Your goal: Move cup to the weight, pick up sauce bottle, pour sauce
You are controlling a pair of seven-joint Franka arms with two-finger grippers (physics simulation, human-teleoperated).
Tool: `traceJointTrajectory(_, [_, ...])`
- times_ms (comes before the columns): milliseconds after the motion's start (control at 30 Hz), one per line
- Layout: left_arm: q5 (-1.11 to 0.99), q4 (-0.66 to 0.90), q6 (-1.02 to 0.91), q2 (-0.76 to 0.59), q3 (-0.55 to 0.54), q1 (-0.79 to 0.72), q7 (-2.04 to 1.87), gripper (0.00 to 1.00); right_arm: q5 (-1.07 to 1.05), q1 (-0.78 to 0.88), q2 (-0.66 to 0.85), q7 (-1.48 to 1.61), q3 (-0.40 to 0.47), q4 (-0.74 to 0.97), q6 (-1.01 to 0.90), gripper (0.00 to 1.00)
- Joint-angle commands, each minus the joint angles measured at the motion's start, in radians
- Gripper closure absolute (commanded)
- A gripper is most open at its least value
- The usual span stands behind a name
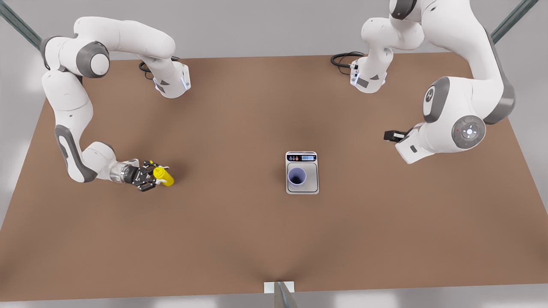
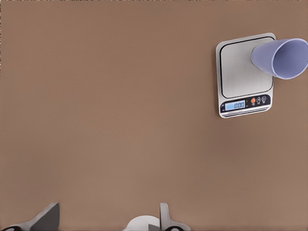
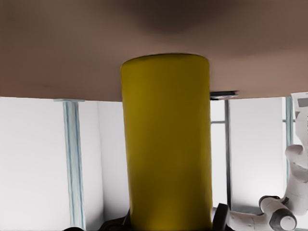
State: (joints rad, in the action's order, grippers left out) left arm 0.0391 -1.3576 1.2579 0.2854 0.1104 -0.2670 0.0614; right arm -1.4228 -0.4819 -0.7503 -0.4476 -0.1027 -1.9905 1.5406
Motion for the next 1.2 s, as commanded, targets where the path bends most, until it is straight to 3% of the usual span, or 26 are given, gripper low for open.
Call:
traceJointTrajectory(0, [0.001,0.0,0.0,0.0,0.0,0.0,0.0,0.0,0.123,0.0,-0.003,0.0,0.001,0.007,-0.04,0.6])
traceJointTrajectory(200, [-0.001,0.0,0.0,0.001,0.0,0.0,0.0,0.0,0.13,0.0,-0.032,0.05,0.001,0.007,-0.034,0.52])
traceJointTrajectory(233, [-0.001,0.0,0.0,0.001,0.0,0.0,0.0,0.0,0.13,-0.001,-0.04,0.05,0.001,0.007,-0.034,0.35])
traceJointTrajectory(267, [-0.001,0.0,0.0,0.001,0.0,0.0,0.0,0.0,0.13,-0.004,-0.052,0.05,0.001,0.009,-0.034,0.11])
traceJointTrajectory(300, [-0.001,0.0,0.0,0.001,0.0,0.0,0.0,0.0,0.13,-0.006,-0.05,0.05,0.001,0.01,-0.034,0.02])
traceJointTrajectory(1167, [-0.005,0.006,0.0,0.0,-0.002,0.0,0.0,0.0,0.209,-0.053,-0.037,0.05,0.001,0.029,-0.059,0.0])
